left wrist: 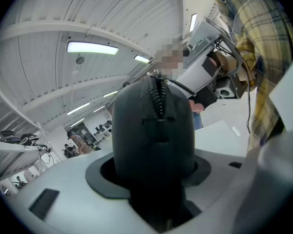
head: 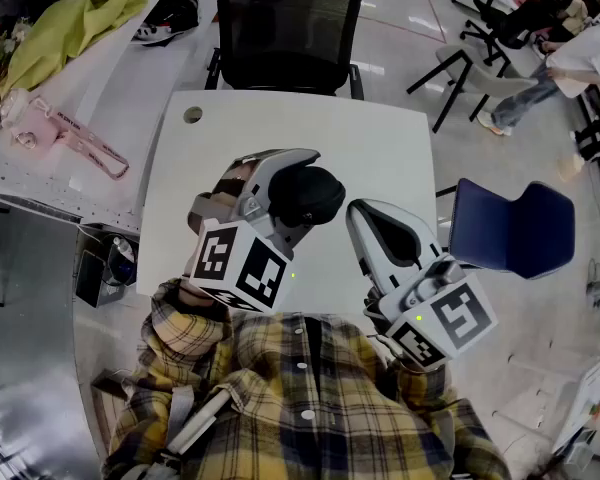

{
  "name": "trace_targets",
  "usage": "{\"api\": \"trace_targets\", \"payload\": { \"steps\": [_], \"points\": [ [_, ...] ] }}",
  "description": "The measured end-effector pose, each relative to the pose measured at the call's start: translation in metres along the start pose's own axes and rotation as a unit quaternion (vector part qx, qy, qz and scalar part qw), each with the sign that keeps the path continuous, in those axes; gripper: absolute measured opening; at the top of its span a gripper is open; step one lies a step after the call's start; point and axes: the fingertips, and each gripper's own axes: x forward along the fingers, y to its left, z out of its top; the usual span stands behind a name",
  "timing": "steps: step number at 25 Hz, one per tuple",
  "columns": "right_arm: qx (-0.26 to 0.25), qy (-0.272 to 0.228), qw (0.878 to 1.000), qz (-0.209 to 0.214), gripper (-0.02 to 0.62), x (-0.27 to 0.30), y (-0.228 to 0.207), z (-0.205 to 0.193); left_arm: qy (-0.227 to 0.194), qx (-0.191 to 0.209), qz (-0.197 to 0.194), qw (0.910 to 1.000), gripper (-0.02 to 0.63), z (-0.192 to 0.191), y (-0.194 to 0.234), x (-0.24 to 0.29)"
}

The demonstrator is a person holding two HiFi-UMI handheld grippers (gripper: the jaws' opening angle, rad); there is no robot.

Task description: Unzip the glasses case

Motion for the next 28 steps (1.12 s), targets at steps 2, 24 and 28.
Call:
{"api": "trace_targets", "payload": {
  "steps": [2, 24, 28],
  "points": [
    [0.001, 0.002, 1.000, 0.000, -0.002, 0.000, -0.001, -0.001, 0.002, 0.000, -0.003, 1.0000, 0.249, 0.000, -0.001, 0.002],
    [0.100, 0.040, 0.991, 0.082, 0.002, -0.002, 0.025, -0.014, 0.051, 0.022, 0.010, 0.9984, 0.249, -0.002, 0.007, 0.011],
    [0.130, 0.032, 0.985, 0.107, 0.025, 0.000, 0.032, -0.013, 0.057, 0.064, 0.028, 0.9959, 0.249, 0.005, 0.014, 0.009]
  ]
}}
